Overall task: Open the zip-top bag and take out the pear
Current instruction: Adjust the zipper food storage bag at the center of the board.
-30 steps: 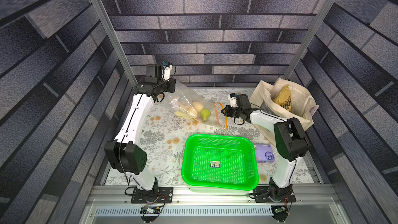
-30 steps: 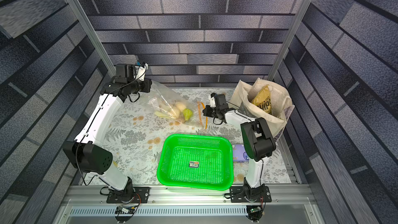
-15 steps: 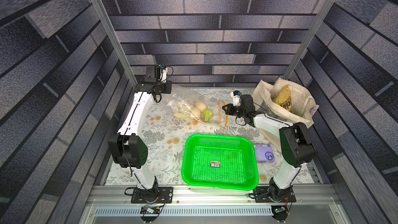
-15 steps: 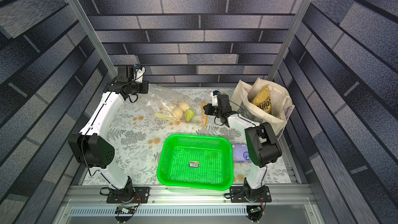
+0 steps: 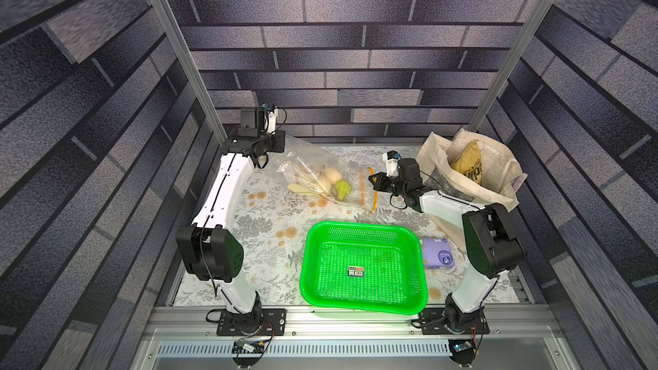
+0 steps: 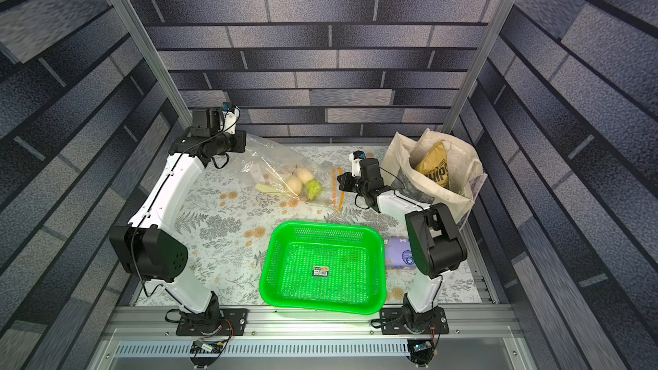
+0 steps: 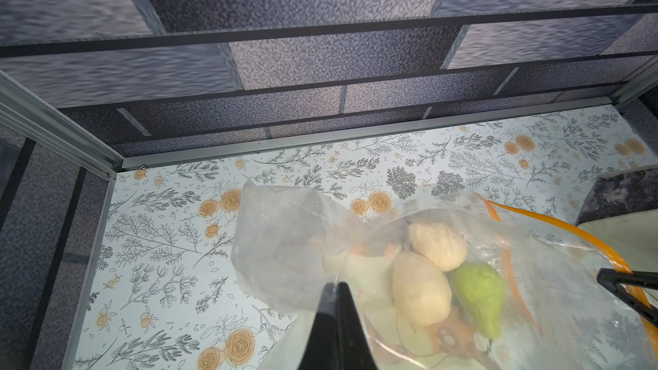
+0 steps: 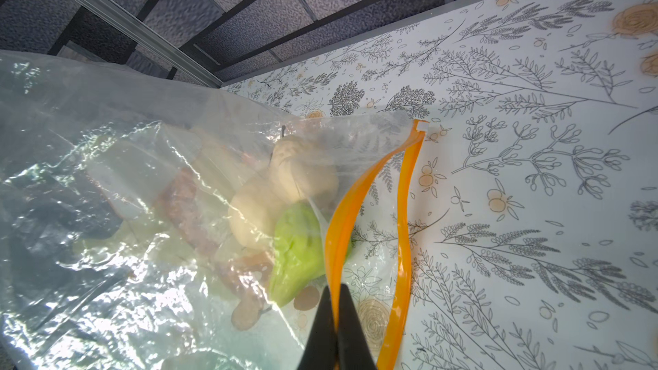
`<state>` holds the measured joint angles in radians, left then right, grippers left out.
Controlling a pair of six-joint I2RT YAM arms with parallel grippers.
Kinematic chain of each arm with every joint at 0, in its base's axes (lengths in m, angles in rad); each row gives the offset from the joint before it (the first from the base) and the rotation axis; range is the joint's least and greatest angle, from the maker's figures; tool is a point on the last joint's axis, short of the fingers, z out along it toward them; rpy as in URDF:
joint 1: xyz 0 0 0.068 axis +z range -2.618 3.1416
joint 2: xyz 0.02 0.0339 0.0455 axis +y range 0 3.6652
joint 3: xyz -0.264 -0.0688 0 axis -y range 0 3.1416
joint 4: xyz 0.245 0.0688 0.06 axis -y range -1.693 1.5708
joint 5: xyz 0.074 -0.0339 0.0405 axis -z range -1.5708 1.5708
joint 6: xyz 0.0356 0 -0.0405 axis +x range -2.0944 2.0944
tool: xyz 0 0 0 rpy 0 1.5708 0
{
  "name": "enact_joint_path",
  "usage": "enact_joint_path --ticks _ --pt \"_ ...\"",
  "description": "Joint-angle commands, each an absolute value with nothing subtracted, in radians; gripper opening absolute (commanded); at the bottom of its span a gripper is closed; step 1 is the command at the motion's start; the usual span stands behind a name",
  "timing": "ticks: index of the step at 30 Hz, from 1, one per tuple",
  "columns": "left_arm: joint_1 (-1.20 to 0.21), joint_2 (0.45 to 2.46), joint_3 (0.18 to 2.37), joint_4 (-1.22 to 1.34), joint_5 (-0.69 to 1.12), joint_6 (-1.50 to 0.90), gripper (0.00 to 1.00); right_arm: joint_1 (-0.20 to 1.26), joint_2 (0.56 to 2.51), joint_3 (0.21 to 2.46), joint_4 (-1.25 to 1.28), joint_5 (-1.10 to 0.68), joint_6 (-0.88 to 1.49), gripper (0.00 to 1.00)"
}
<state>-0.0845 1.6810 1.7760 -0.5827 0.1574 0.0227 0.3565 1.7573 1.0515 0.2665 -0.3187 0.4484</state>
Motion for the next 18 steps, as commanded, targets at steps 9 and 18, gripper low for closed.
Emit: enact_joint_path --ticks 9,18 --pt "-0.094 1.646 1.798 -0.563 0.210 0.017 0.00 0.347 1.788 1.057 0.243 -0.310 0.462 0.06" --pt "-0.087 1.636 1.778 -0.550 0.158 0.022 0.00 0.346 1.792 1.057 0.233 -0.312 0.458 0.06"
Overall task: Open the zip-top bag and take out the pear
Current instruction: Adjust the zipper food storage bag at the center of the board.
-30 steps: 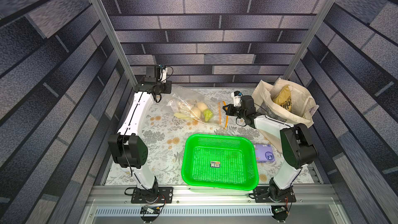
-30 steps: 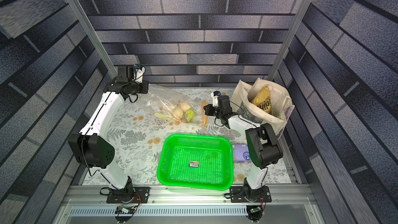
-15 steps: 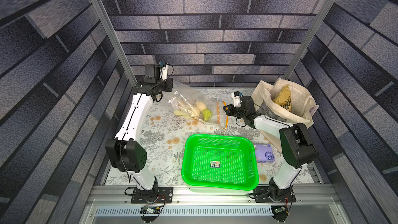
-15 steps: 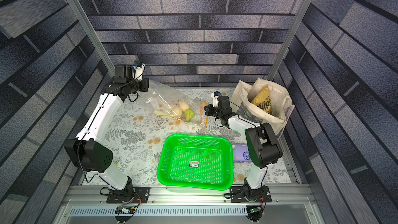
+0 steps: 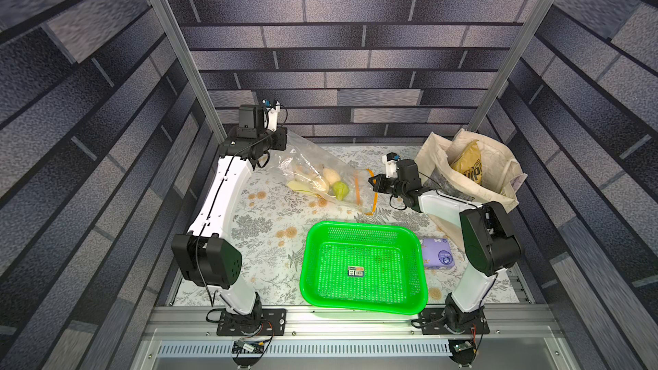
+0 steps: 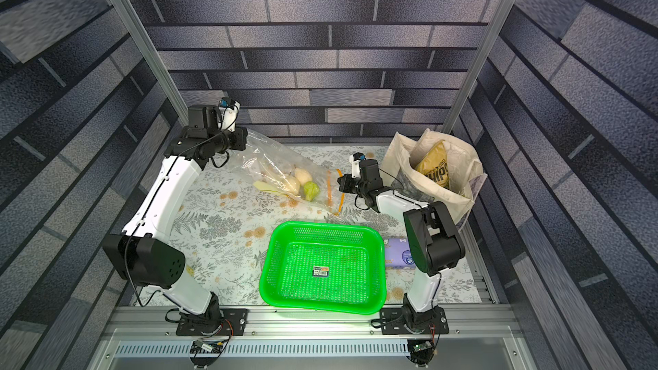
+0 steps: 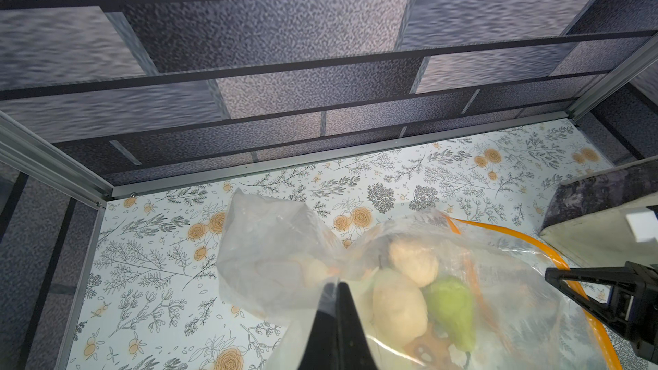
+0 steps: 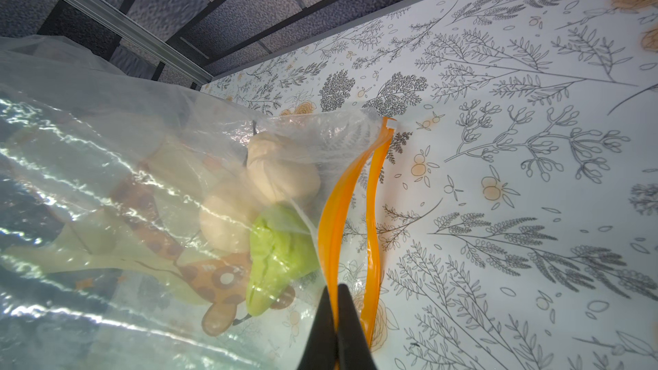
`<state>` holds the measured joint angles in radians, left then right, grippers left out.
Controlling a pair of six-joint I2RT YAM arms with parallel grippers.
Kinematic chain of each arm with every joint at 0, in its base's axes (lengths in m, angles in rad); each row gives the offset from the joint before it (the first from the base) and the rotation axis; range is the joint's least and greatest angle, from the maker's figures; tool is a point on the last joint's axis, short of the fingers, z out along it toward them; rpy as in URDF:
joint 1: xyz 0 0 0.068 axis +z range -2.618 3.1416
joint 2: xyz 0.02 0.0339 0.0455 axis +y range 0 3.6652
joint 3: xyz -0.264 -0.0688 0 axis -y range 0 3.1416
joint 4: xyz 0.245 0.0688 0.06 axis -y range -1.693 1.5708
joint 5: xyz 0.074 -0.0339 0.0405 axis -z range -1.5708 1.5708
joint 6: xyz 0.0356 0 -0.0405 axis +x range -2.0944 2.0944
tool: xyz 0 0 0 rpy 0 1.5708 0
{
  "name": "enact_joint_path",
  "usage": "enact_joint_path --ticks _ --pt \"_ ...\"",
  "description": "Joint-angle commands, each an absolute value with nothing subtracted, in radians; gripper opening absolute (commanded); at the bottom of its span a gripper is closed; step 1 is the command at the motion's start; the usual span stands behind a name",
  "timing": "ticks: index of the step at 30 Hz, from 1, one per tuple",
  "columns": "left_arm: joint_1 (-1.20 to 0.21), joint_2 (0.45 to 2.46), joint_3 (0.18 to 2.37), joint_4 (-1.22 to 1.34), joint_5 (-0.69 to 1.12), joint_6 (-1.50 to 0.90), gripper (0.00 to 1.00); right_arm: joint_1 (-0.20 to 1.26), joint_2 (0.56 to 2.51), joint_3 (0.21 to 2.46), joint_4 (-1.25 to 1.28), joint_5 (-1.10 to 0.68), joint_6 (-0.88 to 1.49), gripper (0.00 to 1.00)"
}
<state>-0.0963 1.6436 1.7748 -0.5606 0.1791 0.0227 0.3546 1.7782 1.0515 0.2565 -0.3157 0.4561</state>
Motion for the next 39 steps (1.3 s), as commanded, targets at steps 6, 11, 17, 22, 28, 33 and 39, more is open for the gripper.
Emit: enact_joint_path --ticks 6,11,17,22,28,33,39 --pt "-0.070 1.659 1.741 -0.580 0.141 0.018 0.00 0.346 1.794 1.057 0.236 -0.318 0.460 0.06" --pt "-0.041 1.665 1.685 -0.564 0.120 0.009 0.00 0.346 1.796 1.057 0.235 -0.341 0.457 0.06" --pt "-0.003 1.678 1.628 -0.540 0.117 0.003 0.00 0.345 1.797 1.092 0.253 -0.386 0.468 0.06" --pt "0.016 1.703 1.605 -0.541 0.147 -0.003 0.00 0.345 1.801 1.097 0.265 -0.416 0.484 0.06" --pt "0.026 1.721 1.590 -0.546 0.166 -0.006 0.09 0.345 1.819 1.116 0.282 -0.458 0.516 0.06" --pt "0.034 1.711 1.575 -0.547 0.181 0.002 0.21 0.344 1.832 1.130 0.291 -0.472 0.536 0.06" --pt "0.043 1.713 1.560 -0.550 0.219 0.002 0.08 0.343 1.844 1.129 0.312 -0.485 0.569 0.07"
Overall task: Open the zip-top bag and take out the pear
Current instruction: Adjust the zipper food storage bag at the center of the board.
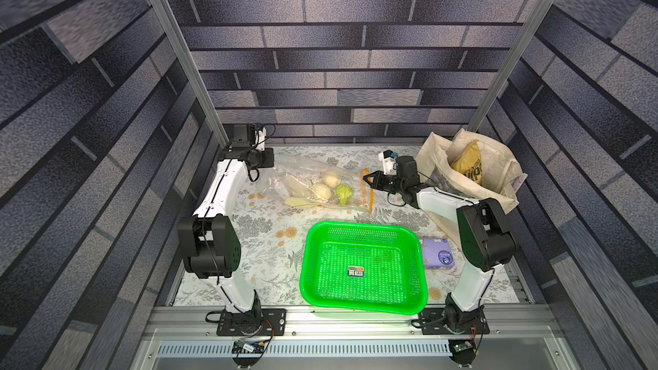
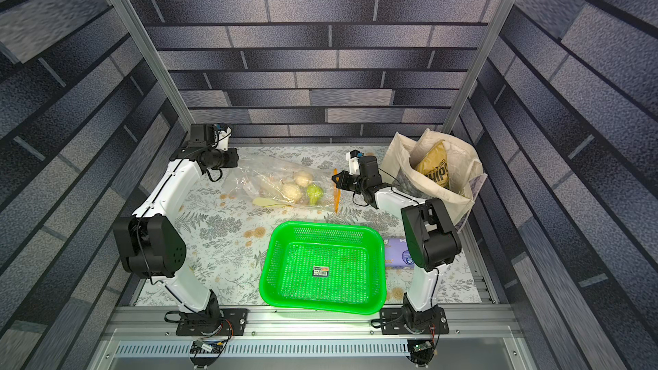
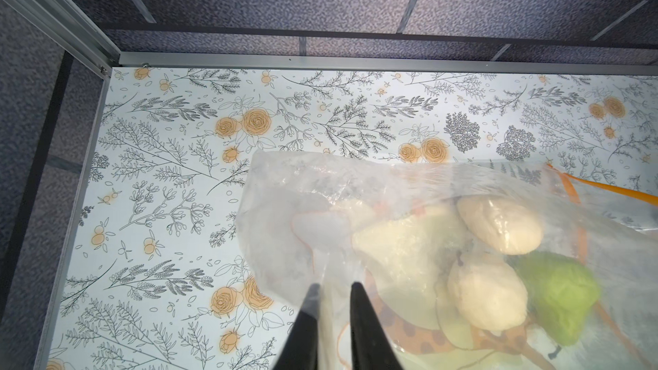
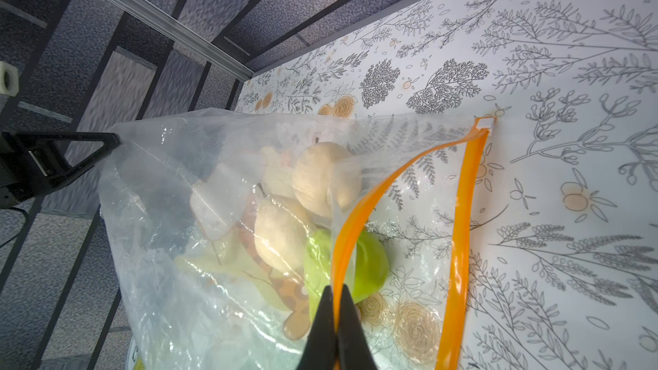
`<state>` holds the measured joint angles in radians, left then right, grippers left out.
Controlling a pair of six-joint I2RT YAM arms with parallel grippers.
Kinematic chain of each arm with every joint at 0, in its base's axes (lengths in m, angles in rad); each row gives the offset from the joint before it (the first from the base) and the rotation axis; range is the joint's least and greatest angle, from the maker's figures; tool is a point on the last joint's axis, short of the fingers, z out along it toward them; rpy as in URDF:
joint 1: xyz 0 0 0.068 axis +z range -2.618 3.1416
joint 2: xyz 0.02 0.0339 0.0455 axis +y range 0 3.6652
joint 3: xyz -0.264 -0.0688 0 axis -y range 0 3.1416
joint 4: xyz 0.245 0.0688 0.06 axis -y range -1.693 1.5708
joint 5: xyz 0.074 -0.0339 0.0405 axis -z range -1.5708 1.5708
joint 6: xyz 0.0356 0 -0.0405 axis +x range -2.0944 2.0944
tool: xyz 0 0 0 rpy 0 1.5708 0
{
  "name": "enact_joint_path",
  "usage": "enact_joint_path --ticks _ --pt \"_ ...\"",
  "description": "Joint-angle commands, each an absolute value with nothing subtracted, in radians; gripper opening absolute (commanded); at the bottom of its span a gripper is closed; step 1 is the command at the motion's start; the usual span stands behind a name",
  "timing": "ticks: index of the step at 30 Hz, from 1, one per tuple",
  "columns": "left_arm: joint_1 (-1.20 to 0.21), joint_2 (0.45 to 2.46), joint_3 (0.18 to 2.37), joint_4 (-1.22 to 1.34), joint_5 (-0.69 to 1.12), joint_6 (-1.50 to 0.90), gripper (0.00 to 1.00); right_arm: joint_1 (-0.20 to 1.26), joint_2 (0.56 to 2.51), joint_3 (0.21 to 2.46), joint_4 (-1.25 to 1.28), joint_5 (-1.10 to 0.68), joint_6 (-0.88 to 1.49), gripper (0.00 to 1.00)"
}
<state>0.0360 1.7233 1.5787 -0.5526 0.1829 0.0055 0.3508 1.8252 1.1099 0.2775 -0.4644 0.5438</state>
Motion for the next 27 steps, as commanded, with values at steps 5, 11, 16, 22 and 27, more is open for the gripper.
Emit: enact_joint_path --ticks 5,11,16,22,27 --pt "0.055 1.722 1.555 -0.543 0.219 0.001 0.00 0.333 1.838 1.118 0.340 -0.502 0.589 0.08" --pt "0.076 1.741 1.566 -0.543 0.182 0.004 0.00 0.306 1.845 1.099 0.428 -0.534 0.658 0.08" --pt "0.090 1.746 1.559 -0.547 0.154 0.009 0.00 0.293 1.844 1.096 0.462 -0.539 0.680 0.07" --pt "0.109 1.729 1.554 -0.538 0.147 0.001 0.00 0.286 1.839 1.092 0.459 -0.535 0.674 0.07" --pt "0.117 1.713 1.533 -0.520 0.147 0.001 0.00 0.284 1.832 1.082 0.466 -0.538 0.670 0.05"
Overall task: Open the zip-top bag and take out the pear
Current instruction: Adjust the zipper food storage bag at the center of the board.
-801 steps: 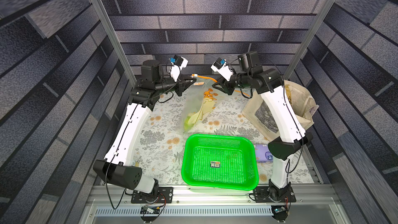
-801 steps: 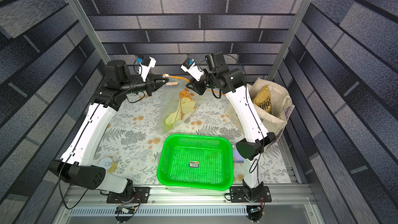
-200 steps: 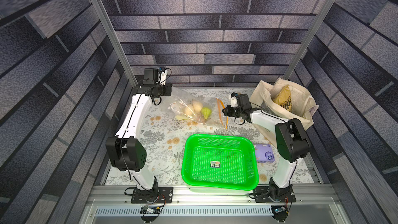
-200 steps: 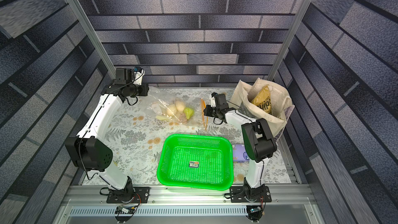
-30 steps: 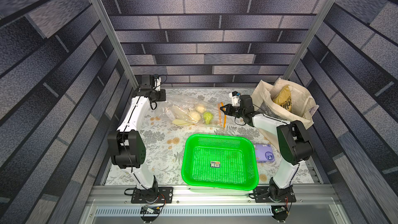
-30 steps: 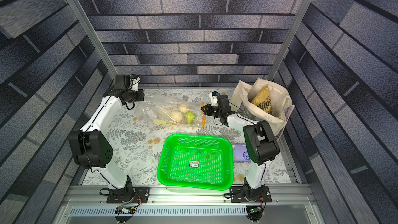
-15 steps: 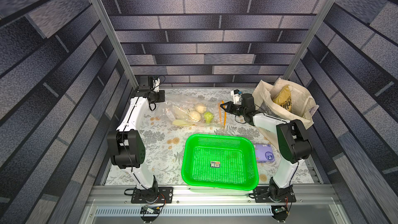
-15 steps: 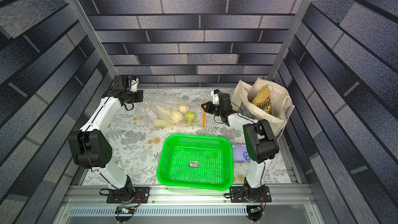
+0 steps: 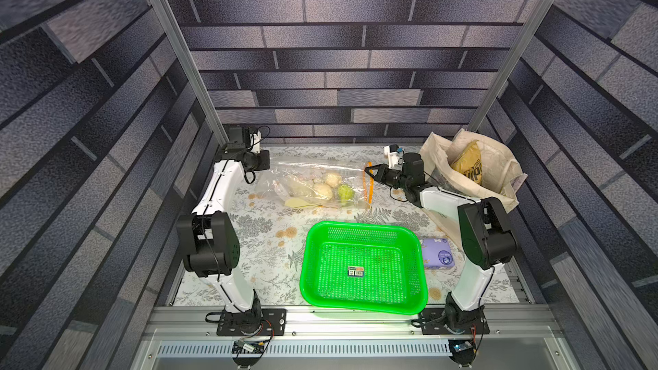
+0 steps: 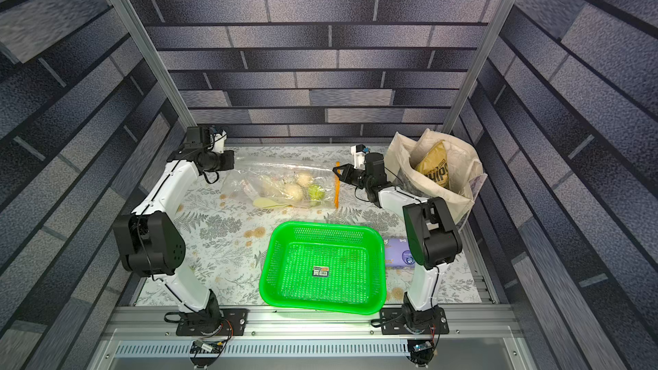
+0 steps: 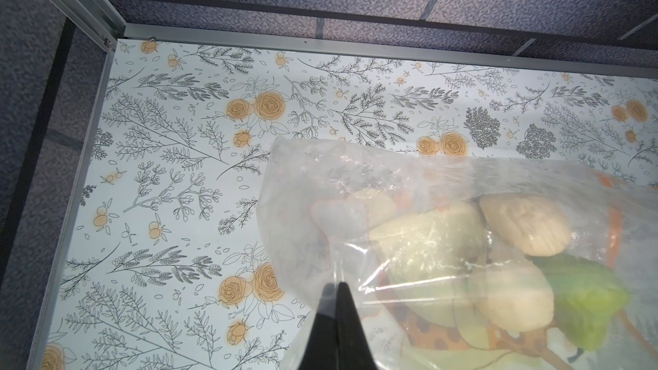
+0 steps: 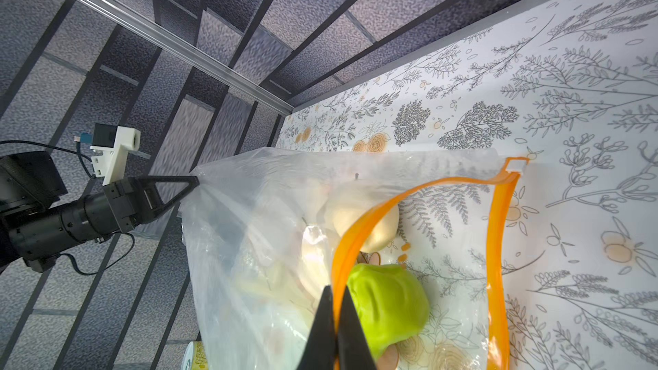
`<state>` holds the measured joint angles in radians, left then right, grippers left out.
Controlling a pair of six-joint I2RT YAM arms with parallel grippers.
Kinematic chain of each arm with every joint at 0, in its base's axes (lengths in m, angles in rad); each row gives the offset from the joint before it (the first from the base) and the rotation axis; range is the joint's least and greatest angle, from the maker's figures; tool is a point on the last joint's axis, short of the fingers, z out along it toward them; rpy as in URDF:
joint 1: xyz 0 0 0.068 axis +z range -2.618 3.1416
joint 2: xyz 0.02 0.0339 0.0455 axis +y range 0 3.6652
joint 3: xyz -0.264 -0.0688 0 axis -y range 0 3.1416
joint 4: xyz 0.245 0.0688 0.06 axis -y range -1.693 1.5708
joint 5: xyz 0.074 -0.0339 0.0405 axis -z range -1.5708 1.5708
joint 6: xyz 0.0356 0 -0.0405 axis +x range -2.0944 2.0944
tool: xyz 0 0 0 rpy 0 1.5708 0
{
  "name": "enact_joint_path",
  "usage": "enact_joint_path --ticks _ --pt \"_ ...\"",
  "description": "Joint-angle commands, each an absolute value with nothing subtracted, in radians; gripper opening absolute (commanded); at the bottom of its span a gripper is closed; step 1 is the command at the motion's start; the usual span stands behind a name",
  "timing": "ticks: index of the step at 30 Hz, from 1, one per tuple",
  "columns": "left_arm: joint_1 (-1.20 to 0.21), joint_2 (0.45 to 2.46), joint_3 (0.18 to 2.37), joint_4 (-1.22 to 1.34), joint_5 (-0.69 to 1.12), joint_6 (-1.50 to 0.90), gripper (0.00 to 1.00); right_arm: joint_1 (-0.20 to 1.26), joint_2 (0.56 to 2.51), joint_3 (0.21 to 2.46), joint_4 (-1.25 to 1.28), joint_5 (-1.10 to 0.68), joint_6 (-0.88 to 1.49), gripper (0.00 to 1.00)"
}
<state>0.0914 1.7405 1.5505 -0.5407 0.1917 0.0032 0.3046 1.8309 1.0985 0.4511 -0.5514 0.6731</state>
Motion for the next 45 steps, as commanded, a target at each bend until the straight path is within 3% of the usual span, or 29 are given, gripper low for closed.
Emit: enact_joint_path --ticks 1,7,13,17,23,31,38,45 --pt "0.118 1.715 1.532 -0.521 0.150 0.001 0.00 0.284 1.833 1.085 0.468 -0.545 0.671 0.05" --pt "0.120 1.743 1.533 -0.527 0.156 -0.004 0.01 0.284 1.845 1.090 0.514 -0.591 0.701 0.05" --pt "0.118 1.739 1.541 -0.533 0.183 0.002 0.41 0.291 1.856 1.137 0.496 -0.648 0.710 0.05" --pt "0.106 1.694 1.542 -0.497 0.196 0.028 0.53 0.304 1.860 1.177 0.438 -0.670 0.687 0.05" --pt "0.068 1.642 1.633 -0.510 0.207 0.084 0.62 0.322 1.854 1.216 0.359 -0.673 0.642 0.05" --pt "-0.106 1.639 1.758 -0.614 0.490 0.321 0.77 0.330 1.865 1.242 0.324 -0.675 0.622 0.05" --pt "-0.190 1.726 1.844 -0.714 0.641 0.405 0.79 0.331 1.854 1.252 0.314 -0.695 0.593 0.06" --pt "-0.274 1.785 1.875 -0.770 0.667 0.508 0.80 0.331 1.859 1.272 0.302 -0.721 0.575 0.06"
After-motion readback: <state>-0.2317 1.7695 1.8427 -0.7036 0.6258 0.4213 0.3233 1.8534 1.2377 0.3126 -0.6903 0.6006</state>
